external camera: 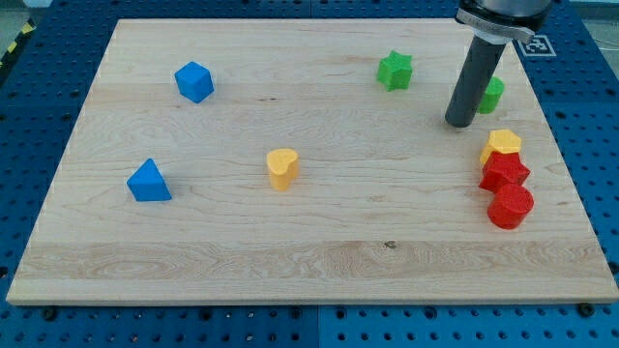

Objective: Move the green circle to the diagonally bottom right close to the green star

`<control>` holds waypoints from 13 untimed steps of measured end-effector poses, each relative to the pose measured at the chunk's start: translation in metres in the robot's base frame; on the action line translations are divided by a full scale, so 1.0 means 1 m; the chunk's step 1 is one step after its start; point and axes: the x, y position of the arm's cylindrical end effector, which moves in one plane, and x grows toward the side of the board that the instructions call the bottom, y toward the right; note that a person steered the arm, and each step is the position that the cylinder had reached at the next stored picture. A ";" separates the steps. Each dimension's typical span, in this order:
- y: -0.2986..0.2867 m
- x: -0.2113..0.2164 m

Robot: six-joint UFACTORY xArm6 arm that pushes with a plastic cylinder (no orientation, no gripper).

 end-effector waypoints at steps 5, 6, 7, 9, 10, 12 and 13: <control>0.150 0.005; 0.149 -0.011; 0.089 -0.011; 0.037 -0.016; 0.069 -0.023; 0.052 -0.073; 0.010 -0.073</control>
